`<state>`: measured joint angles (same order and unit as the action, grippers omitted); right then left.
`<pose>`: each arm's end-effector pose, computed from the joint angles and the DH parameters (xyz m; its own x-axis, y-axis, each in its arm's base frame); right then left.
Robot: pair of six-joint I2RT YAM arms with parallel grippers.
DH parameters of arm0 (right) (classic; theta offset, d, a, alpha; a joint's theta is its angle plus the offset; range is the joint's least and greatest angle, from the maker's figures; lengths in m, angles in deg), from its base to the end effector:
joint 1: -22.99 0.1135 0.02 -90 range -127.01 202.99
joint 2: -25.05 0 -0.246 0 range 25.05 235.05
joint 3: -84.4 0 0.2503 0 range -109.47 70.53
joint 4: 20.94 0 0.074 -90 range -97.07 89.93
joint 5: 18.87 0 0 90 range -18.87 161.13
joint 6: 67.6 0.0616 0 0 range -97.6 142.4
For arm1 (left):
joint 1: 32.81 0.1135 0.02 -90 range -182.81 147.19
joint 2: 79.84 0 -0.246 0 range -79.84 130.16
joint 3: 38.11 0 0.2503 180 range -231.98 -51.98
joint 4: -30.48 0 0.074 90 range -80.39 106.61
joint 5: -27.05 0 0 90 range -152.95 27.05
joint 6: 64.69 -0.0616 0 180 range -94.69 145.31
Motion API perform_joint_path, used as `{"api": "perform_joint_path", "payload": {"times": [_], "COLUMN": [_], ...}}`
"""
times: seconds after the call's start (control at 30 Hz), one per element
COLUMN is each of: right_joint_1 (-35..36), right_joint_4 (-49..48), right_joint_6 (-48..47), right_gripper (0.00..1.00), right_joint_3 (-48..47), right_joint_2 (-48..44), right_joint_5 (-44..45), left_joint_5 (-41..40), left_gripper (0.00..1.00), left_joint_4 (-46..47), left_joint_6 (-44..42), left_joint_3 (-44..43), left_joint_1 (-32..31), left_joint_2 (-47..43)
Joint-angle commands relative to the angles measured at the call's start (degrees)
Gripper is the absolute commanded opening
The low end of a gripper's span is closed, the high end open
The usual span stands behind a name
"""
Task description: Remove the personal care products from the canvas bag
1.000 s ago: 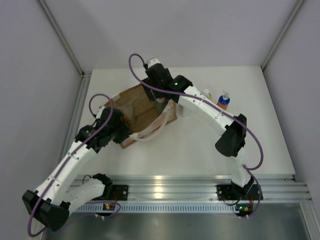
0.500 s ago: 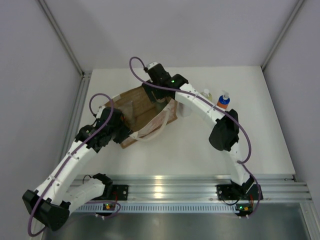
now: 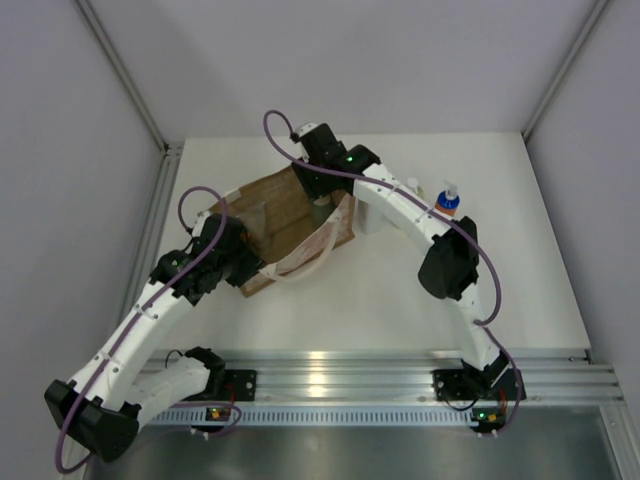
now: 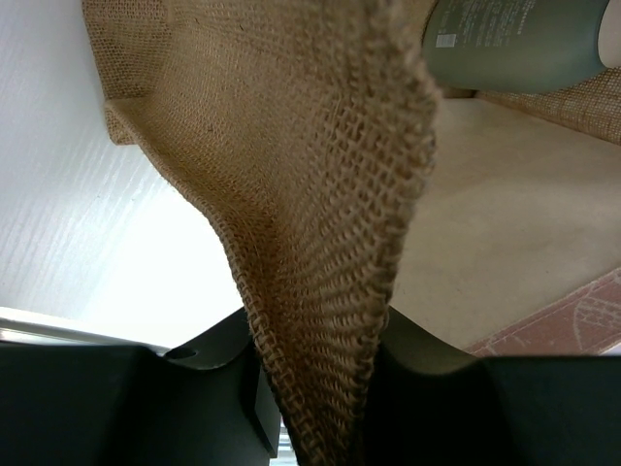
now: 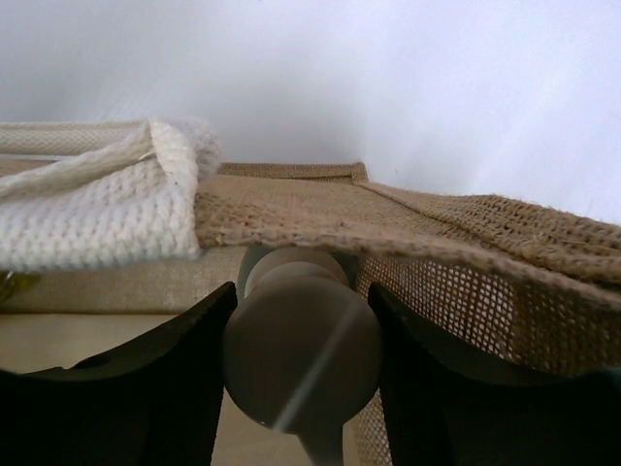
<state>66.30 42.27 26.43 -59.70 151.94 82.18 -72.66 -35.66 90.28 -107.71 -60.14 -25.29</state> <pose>0.3720 0.3345 0.2876 -0.5626 -0.4356 -0.7026 -0.5381 0.8382 -0.0887 0.1857 -0.0843 0.2741 -0.6172 -0.6863 -0.3847 -0.4747 0.7148 -0.5136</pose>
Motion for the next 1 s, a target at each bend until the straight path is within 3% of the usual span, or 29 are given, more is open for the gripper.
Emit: {"api": "perform_joint_path", "payload": {"times": [0.0, 0.23, 0.3, 0.43, 0.97], "right_joint_1": [-1.39, -1.38, -1.3, -1.21, 1.69], "right_joint_4": [0.58, -2.49, -3.02, -3.73, -3.73], "right_joint_6": [-1.04, -1.83, -1.84, -1.57, -1.31], "right_gripper": [0.52, 0.18, 0.17, 0.02, 0.0], "right_joint_3": [-2.13, -1.87, -2.04, -2.3, -1.86], "right_joint_2": [0.81, -0.32, -0.94, -3.22, -12.01], "right_joint_5": [0.2, -0.76, -1.03, -1.03, -0.68], "left_joint_5": [-0.13, 0.05, 0.14, 0.22, 0.93], "left_gripper": [0.35, 0.35, 0.35, 0.35, 0.35], "left_joint_4": [0.86, 0.85, 0.85, 0.94, 0.94], "left_joint_6": [-0.2, 0.42, 0.42, 0.6, 0.68], "left_joint_3": [-1.49, -0.97, -0.97, -0.97, -1.05], "left_joint_1": [-0.09, -0.09, -0.09, -0.09, 0.0], "left_joint_2": [-0.58, -1.19, -1.19, -1.28, -0.67]}}
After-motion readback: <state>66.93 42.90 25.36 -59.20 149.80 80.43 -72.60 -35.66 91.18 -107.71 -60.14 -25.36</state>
